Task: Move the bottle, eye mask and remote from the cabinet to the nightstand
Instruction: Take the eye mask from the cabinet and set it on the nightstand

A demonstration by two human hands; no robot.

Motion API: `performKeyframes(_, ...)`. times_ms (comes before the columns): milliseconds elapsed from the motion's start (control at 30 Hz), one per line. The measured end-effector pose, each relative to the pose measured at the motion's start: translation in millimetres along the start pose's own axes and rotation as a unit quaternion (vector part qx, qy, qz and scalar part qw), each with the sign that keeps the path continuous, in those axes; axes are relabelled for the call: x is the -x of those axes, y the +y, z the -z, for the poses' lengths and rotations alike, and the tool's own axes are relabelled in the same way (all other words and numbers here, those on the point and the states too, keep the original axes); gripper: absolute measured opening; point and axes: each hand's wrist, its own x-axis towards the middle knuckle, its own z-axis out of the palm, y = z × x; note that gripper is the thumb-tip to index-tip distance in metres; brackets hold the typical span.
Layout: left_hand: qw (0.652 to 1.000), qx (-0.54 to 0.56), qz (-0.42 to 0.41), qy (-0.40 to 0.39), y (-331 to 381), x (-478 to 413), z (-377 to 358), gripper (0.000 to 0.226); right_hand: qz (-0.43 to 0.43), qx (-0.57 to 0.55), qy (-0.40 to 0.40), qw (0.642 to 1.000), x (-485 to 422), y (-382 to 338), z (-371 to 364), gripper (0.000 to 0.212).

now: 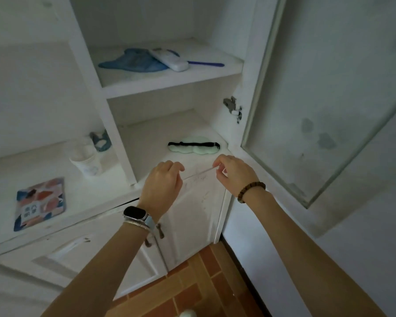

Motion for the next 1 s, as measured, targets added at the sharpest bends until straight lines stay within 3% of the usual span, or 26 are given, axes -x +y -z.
performKeyframes(300, 0.999, -0.024, -0.004, -0.028, -49, -68, -37, 0.027, -0.023, -0.033, 0.034, 0.999, -65, 19, -10, 0.027)
performKeyframes(433, 0.997, -0.047, 0.012, -0.060, -67, -90, -59, 0.039, -0.031, -0.038, 0.009, 0.999, -92, 28, -24, 0.036)
performKeyframes(700, 0.993, -0.053, 0.050, -0.097, -95, -128, -86, 0.039, -0.063, -0.010, -0.046, 0.997, -150, 47, -53, 0.046)
performKeyframes(833, 0.987, -0.083, 0.046, -0.126, -110, -134, -97, 0.031, -0.076, 0.022, -0.059, 0.995, -164, 57, -69, 0.042)
performKeyframes(1000, 0.985, -0.101, 0.061, -0.128, -121, -136, -105, 0.026, -0.063, 0.062, -0.008, 0.996, -172, 62, -80, 0.033)
